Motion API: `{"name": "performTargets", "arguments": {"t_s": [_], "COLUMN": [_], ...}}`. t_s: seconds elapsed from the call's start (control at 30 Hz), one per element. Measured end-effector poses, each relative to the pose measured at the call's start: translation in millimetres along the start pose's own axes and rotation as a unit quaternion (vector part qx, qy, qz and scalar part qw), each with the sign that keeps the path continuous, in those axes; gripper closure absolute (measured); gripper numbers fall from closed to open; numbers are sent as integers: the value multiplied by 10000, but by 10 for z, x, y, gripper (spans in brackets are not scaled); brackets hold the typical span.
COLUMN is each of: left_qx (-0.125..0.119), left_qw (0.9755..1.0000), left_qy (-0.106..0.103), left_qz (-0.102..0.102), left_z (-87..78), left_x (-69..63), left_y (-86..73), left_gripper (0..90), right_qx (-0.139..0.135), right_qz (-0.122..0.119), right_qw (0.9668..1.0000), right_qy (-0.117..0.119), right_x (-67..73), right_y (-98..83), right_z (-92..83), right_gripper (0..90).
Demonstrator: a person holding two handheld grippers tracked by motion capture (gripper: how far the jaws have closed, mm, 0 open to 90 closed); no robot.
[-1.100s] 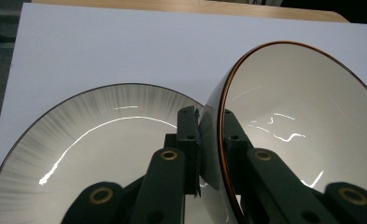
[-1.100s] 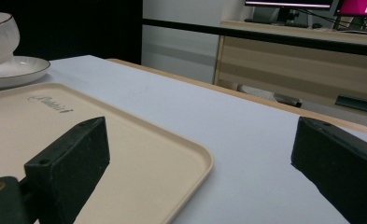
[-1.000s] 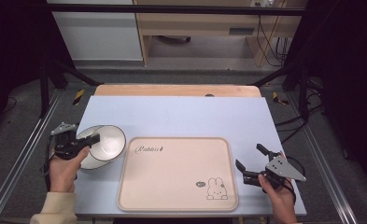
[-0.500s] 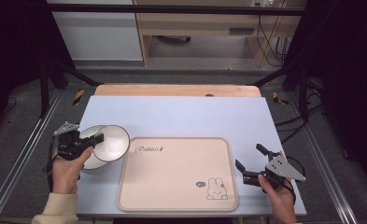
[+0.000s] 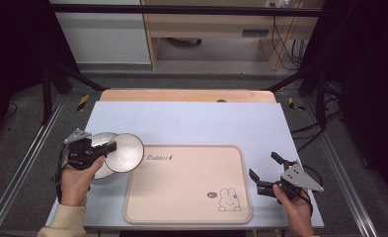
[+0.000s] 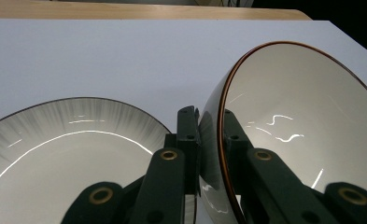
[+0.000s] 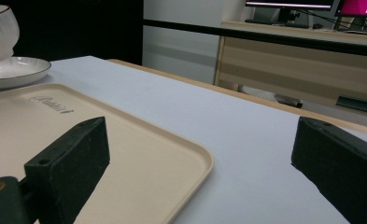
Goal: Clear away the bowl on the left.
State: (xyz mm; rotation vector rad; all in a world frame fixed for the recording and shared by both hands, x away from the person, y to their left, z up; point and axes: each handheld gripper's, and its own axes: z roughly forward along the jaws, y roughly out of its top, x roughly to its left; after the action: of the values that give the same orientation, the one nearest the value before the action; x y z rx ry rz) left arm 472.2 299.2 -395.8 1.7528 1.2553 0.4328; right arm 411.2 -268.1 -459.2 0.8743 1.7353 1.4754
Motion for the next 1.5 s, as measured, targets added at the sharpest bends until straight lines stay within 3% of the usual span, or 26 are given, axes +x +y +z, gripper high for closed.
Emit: {"name": "performTargets", "arguments": {"t_s": [1.07, 1.5], "left_qx": [173, 358], "left_qw": [9988, 9968], "left_qy": [-382, -545], "left_qz": [254, 457], "left_z": [207, 328], "left_x": [-342, -519], "left_y": [-17, -55], "left_gripper": [817, 816], "right_qx": [17, 14], "right_qz": [9, 15], "right_qw": [10000, 10000], "right_qy": [3, 4], "right_x": [-1, -3], "right_y": [1, 0], "right_z": [-3, -4], "right_gripper": [44, 44]}}
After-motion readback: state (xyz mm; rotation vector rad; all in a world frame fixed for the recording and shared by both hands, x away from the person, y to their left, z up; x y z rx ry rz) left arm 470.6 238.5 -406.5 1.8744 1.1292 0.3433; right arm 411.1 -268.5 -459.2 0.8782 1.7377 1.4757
